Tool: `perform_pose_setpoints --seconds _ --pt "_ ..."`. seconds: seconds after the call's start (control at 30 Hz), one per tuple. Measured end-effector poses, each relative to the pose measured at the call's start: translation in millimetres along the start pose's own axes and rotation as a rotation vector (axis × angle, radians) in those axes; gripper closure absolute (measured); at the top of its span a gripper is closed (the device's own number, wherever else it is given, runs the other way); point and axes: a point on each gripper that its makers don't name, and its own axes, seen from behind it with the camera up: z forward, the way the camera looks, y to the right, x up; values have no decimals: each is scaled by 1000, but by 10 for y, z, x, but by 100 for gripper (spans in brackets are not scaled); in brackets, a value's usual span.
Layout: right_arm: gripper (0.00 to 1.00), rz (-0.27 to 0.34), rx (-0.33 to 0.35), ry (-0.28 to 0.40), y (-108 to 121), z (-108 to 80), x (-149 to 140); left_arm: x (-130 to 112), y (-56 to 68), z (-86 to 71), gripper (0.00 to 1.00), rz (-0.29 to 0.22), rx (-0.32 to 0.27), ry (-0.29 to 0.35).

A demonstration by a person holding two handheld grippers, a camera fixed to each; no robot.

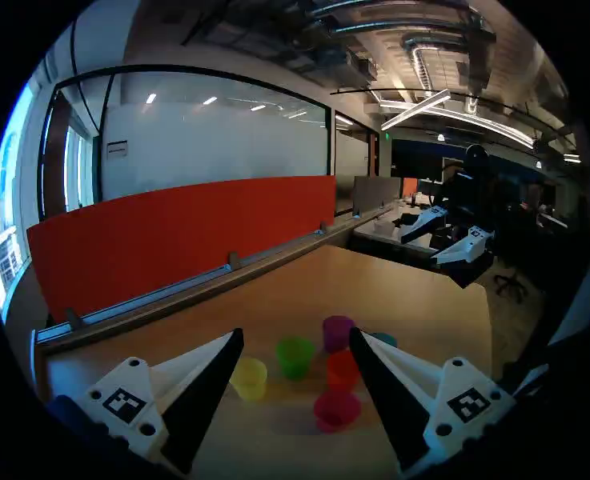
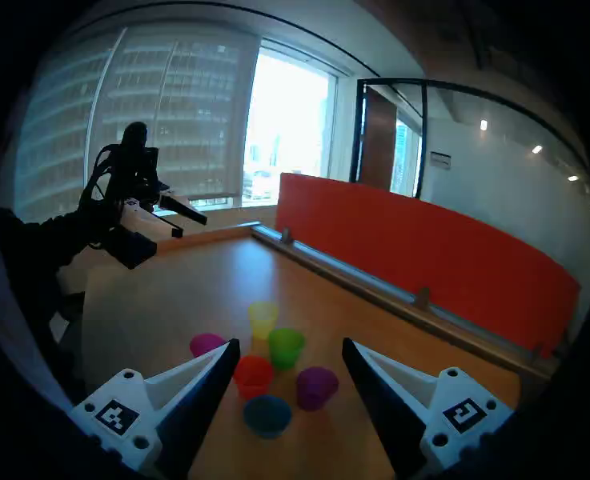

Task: Pour water

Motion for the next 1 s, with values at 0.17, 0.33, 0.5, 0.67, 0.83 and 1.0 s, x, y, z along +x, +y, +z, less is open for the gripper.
perform_pose_setpoints --seconds 0.17,0.33,0.5,0.67,0.83,1.0 --pt "1 -13 12 -22 -37 48 -127 -80 13 121 2 21 -29 -19" --pt "1 -15 17 -46 -50 97 -253 -147 12 251 2 44 -53 -39" --pt "1 -15 27 -64 -78 136 -363 -219 18 395 2 62 -81 -62" --pt "1 -16 37 -87 -104 188 -491 -310 -8 538 2 67 -104 -87" --pt "1 -20 39 -108 -106 257 -628 -415 -10 685 2 71 -129 -112" --pt "1 -19 42 -129 -121 328 -779 -547 5 818 2 79 -152 -146"
